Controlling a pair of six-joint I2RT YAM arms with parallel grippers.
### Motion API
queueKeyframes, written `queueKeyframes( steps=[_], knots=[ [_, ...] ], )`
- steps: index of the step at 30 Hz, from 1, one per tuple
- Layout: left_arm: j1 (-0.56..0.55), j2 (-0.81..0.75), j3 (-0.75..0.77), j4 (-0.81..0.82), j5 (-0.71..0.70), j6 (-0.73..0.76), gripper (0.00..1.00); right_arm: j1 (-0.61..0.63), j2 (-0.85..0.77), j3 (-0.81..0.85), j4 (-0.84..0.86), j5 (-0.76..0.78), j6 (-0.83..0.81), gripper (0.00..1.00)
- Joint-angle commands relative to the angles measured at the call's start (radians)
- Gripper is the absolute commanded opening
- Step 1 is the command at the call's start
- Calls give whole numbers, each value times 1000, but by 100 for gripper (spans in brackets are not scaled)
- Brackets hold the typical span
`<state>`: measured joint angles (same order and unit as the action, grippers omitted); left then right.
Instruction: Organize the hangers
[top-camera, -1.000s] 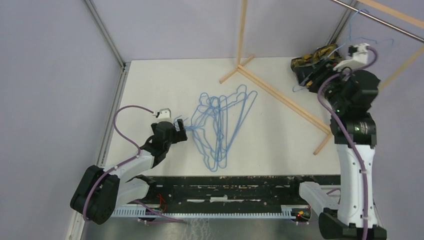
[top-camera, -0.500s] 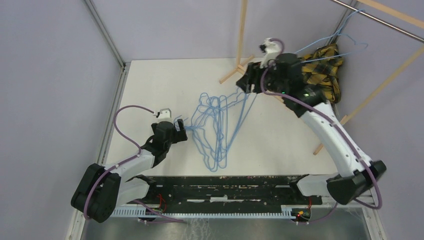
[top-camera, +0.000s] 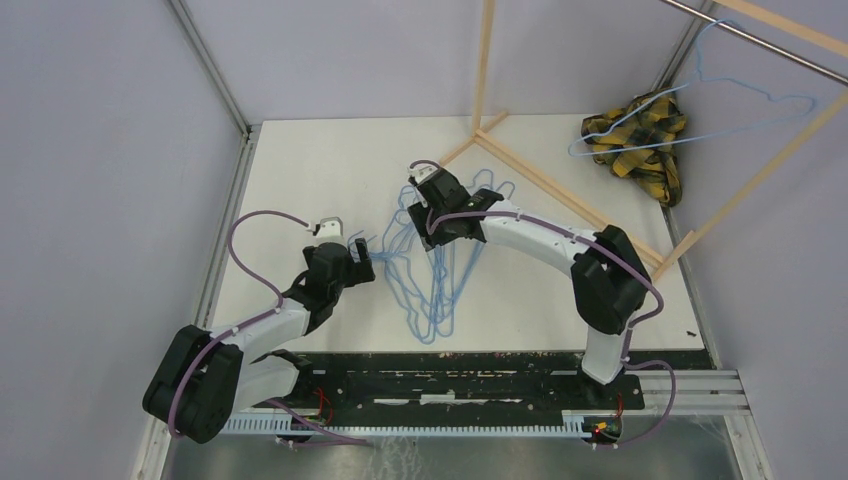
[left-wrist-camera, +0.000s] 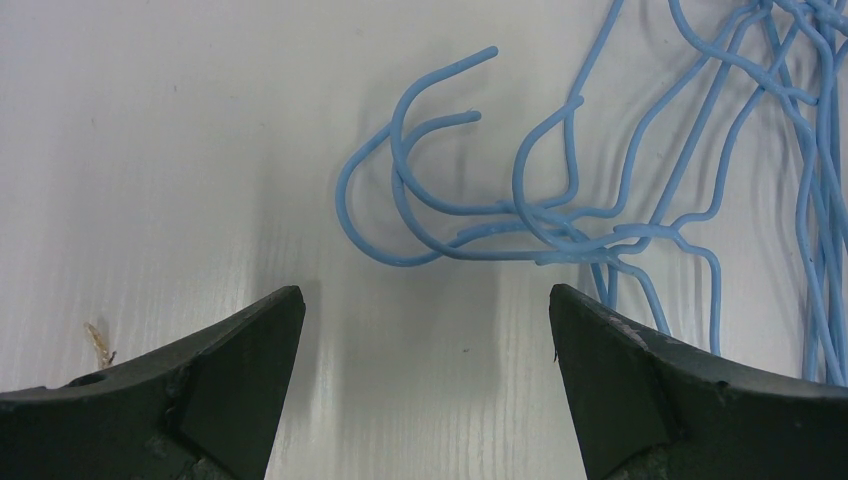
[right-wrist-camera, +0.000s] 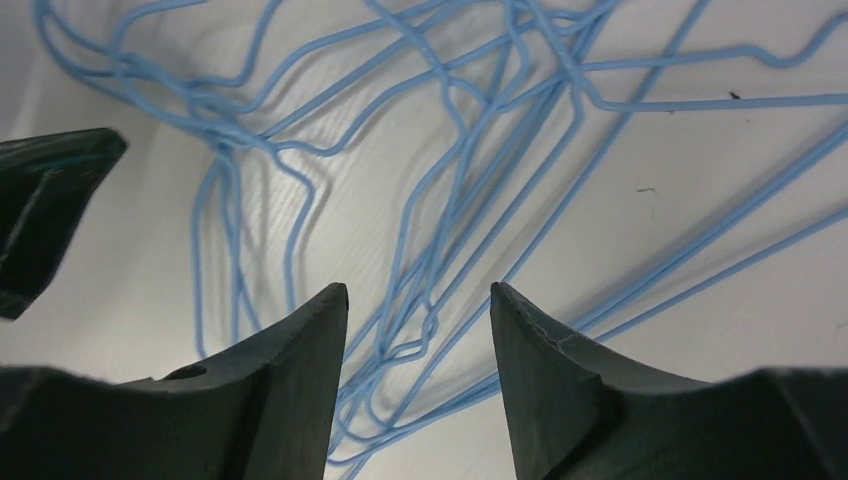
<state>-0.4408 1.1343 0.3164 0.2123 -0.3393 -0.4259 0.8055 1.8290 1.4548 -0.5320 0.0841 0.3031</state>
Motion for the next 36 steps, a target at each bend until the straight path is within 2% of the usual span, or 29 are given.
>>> queueKeyframes(
  steps=[1, 3, 7, 16, 21, 23, 26, 28, 31, 36],
  knots=[
    [-6, 1, 3, 47, -24, 0, 99, -14, 67, 45, 43, 168, 16, 62],
    [-5, 1, 3, 47, -23, 1, 99, -30, 115, 65, 40, 169, 20, 62],
    [-5, -2, 1, 47, -26, 0, 99, -79, 186, 77, 46, 120, 57, 52],
    [-5, 3, 3, 47, -28, 0, 99, -124, 233, 6, 136, 29, 90, 48],
    [-4, 7, 4, 47, -29, -1, 99, -137, 226, -34, 165, -6, 100, 37],
    [-4, 6, 3, 47, -31, -2, 99, -142, 211, -55, 176, -15, 105, 31],
    [-6, 6, 2, 47, -32, -3, 99, -147, 176, -85, 182, -12, 118, 14],
    [-5, 4, 1, 47, -33, -4, 99, -149, 138, -104, 178, -11, 127, 7],
    [-5, 2, 0, 47, -35, -5, 99, -147, 53, -139, 168, -3, 142, 3],
    [-5, 3, 0, 48, -37, -5, 99, -148, -106, -187, 137, 9, 157, 4]
  ],
)
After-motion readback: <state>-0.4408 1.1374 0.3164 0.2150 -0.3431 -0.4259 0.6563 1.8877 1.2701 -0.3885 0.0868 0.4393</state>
